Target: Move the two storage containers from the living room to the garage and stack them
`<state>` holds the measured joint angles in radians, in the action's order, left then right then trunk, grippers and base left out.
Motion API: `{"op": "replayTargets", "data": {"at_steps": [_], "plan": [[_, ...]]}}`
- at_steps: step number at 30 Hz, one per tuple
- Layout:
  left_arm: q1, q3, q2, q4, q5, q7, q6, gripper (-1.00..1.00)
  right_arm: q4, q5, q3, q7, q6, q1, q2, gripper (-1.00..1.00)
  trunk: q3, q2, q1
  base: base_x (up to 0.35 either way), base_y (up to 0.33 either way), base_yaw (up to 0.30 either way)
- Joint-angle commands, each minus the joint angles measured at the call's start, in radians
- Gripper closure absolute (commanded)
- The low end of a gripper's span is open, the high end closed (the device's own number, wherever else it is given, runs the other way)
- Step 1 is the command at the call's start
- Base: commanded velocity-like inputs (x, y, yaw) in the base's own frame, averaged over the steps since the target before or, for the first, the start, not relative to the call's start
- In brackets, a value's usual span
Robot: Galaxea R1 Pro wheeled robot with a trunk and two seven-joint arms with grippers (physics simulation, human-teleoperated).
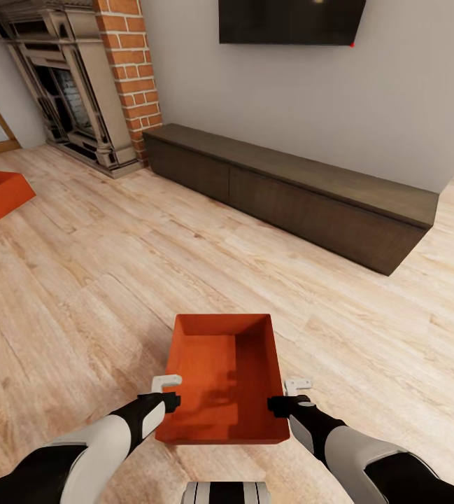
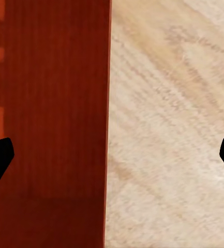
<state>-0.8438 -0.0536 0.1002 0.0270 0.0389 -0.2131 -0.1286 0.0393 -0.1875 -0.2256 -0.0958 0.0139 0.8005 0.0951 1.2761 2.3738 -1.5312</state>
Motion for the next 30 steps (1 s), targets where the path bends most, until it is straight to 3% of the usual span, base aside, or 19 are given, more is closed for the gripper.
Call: {"op": "replayTargets", "data": {"at_steps": [1,30], "plan": [[0.000,-0.004,0.000,0.002,0.004,-0.003,-0.005,-1.00,0.001,-0.009,-0.009,-0.004,0.001,0.000,0.000,-1.00,0.001,0.000,0.000,0.000,0.000,0.000],[0.000,-0.001,0.000,0.001,-0.004,-0.003,-0.014,-1.00,0.001,-0.008,-0.009,-0.002,0.001,0.000,0.001,-1.00,0.001,0.000,0.000,0.000,0.000,0.000]]}}
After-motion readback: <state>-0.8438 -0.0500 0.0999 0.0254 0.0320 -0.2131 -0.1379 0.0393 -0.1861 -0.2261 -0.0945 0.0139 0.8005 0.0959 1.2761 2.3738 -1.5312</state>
